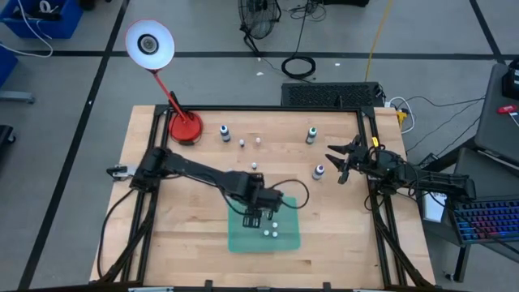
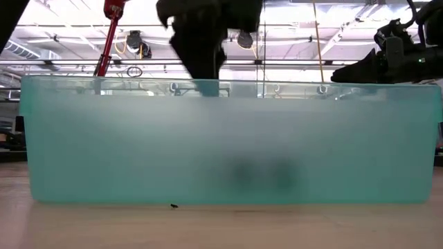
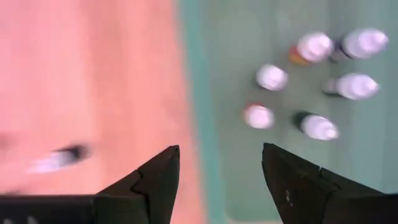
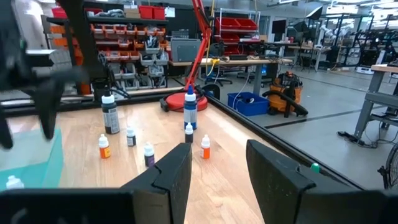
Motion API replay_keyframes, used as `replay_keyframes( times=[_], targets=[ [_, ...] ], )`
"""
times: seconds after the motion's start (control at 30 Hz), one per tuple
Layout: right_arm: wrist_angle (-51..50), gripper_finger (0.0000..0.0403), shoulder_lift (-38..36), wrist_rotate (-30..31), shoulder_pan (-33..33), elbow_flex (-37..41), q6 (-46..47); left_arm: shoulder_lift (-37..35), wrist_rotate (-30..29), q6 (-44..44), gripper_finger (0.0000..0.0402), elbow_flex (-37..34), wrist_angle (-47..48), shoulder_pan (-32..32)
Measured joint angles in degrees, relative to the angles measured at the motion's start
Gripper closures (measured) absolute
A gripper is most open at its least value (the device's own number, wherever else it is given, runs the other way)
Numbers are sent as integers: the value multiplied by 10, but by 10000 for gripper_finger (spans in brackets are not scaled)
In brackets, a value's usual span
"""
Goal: Pick & Place food coloring
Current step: Put the top small black food coloring bottle into the blue bin
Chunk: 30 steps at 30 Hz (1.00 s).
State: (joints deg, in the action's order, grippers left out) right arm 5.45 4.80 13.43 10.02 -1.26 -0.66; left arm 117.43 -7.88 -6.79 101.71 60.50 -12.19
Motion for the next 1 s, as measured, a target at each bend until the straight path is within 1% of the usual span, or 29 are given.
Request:
replay_keyframes(
  times=[0.1, 0.13, 0.17, 0.3, 0.4, 0.53, 0.6, 0.7, 0.87, 1.0],
  targets=[
    [1, 261, 0, 0, 0, 0, 0, -35, -98, 8, 172, 1, -10, 18],
    [1, 261, 0, 0, 0, 0, 0, -46, -118, 9, 172, 1, -10, 31],
    [1, 261, 0, 0, 0, 0, 0, -55, -121, 10, 172, 1, -7, 49],
    [3, 261, 0, 0, 0, 0, 0, -69, -53, -18, 172, 1, -4, 150],
    [3, 261, 0, 0, 0, 0, 0, -61, -46, -18, 172, 1, 10, 217],
    [3, 261, 0, 0, 0, 0, 0, -50, -41, 33, 172, 1, 63, 277],
    [3, 261, 0, 0, 0, 0, 0, -50, -38, 61, 172, -2, 81, 294],
    [3, 261, 0, 0, 0, 0, 0, -51, -33, 83, 172, -17, 77, 310],
    [3, 261, 0, 0, 0, 0, 0, -50, 11, 113, 172, -77, 5, 334],
    [3, 261, 0, 0, 0, 0, 0, -50, 20, 128, 172, -126, -36, 344]
  ],
)
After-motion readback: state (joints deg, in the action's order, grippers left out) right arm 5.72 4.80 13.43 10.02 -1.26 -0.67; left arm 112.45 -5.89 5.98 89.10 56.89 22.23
